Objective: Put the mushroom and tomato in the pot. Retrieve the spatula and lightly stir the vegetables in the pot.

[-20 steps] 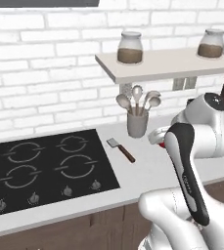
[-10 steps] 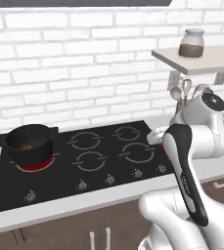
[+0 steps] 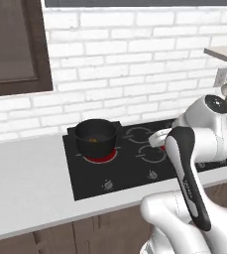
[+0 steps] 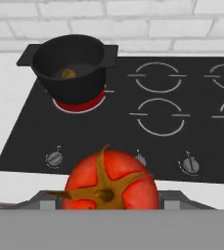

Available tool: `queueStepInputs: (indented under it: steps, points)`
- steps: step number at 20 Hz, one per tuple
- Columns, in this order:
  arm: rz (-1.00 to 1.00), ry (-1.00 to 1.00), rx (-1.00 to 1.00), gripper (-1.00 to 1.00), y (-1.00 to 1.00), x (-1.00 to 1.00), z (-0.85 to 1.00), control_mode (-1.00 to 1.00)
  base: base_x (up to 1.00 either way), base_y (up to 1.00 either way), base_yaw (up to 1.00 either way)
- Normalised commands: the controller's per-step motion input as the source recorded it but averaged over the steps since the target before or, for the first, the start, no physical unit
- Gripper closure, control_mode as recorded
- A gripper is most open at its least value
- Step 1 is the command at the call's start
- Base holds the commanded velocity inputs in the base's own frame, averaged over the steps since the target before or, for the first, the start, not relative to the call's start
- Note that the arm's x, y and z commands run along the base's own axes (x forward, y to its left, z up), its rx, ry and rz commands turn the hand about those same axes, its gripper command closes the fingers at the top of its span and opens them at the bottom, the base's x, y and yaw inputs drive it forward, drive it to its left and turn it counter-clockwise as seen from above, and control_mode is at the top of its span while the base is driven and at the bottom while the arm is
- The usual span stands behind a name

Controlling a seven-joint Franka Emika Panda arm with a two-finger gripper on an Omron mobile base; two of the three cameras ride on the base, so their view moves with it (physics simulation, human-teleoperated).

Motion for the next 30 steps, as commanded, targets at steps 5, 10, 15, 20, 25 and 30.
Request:
queueStepInputs:
  steps: [5,10,15,20,25,30]
  points:
    - [0.0,0.0,0.0,1.0,0.0,0.0,0.0,1.0,0.44,1.0,-0.02]
    - [0.0,0.0,0.0,1.0,0.0,0.0,0.0,1.0,0.17,0.28,0.0]
    - [0.0,0.13,-0.02,1.0,0.23,0.42,-0.19,-1.0,0.0,0.0,0.0]
    - [0.0,0.24,0.0,1.0,0.32,0.99,0.0,-1.0,0.0,0.0,0.0]
    - [0.0,0.18,0.0,1.0,0.06,0.99,-0.09,-1.0,0.0,0.0,0.0]
    - [0.0,0.05,-0.01,1.0,0.0,1.0,-0.51,-1.0,0.0,0.0,0.0]
